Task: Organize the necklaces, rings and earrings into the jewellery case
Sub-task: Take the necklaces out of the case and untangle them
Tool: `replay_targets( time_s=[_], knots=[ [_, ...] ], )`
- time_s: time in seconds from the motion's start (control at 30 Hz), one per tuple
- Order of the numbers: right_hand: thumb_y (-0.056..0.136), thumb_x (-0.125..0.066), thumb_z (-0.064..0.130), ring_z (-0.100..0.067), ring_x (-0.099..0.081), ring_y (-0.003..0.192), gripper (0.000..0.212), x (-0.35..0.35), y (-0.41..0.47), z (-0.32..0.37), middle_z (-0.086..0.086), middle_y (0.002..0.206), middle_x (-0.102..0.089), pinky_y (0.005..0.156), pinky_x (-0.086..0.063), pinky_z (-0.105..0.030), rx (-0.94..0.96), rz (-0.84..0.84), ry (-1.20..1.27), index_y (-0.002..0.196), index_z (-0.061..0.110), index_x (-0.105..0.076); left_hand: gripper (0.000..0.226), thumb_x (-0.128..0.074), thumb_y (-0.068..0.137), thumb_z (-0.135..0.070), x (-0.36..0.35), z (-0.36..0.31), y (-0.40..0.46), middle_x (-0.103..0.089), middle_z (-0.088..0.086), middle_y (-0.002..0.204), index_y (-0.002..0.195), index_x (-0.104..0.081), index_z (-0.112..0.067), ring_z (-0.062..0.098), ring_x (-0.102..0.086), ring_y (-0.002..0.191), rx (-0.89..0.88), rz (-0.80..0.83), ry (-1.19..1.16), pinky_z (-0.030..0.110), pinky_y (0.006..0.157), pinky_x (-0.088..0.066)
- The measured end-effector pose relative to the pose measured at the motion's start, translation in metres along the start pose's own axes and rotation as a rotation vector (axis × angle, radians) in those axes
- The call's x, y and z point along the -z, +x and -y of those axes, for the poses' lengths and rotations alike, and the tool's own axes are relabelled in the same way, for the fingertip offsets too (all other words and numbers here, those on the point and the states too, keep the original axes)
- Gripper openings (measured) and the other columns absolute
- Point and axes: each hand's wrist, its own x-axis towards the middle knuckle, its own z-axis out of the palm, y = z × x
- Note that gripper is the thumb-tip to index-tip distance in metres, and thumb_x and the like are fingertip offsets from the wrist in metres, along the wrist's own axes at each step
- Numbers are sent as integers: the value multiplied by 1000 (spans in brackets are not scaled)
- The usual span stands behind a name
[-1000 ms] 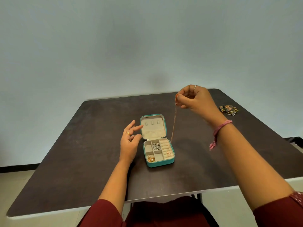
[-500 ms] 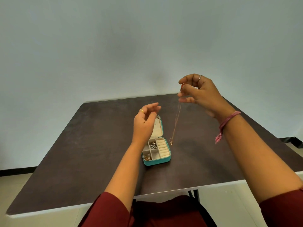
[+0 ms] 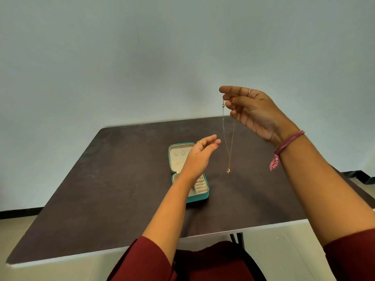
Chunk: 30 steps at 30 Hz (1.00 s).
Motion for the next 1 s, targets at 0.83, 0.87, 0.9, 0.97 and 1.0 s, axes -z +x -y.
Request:
replay_targets(
  time_s=[0.83, 0.87, 0.9, 0.97, 1.0],
  knots=[
    [86, -34, -8, -5, -50, 57, 48, 13, -5, 13, -2, 122, -66, 49, -38, -15, -31, 95, -117, 120, 8, -63, 56, -29, 91, 5, -30, 13, -9, -50, -2, 139, 141, -42, -19, 13, -42, 131, 86, -66, -210, 31, 110, -32],
    [85, -34, -8, -5, -49, 56, 48, 13, -5, 14, -3, 122, -66, 48, -38, -15, -32, 100, -117, 120, 8, -63, 57, -28, 91, 6, -30, 13, -8, -52, -2, 138, 140, -43, -19, 13, -44, 131, 99, -67, -204, 32, 109, -33],
    [85, -34, -9, -5, -48, 55, 49, 14, -6, 15, -3, 122, -66, 48, -37, -15, -31, 107, -121, 120, 8, -63, 57, -28, 90, 8, -30, 13, -8, -54, -3, 135, 137, -45, -19, 13, -45, 129, 111, -67, -202, 30, 106, -37],
    [85, -33, -10, -5, -46, 52, 51, 14, -7, 17, -3, 123, -65, 48, -35, -16, -28, 129, -132, 123, 8, -61, 57, -27, 88, 11, -32, 13, -10, -59, -3, 128, 128, -51, -21, 14, -50, 125, 131, -58, -221, 23, 93, -42],
    [84, -32, -11, -6, -44, 51, 53, 13, -8, 18, -3, 124, -64, 48, -34, -16, -26, 143, -135, 124, 8, -60, 57, -27, 86, 11, -32, 13, -12, -61, -4, 123, 122, -54, -22, 14, -52, 123, 140, -50, -242, 23, 90, -43]
  ],
)
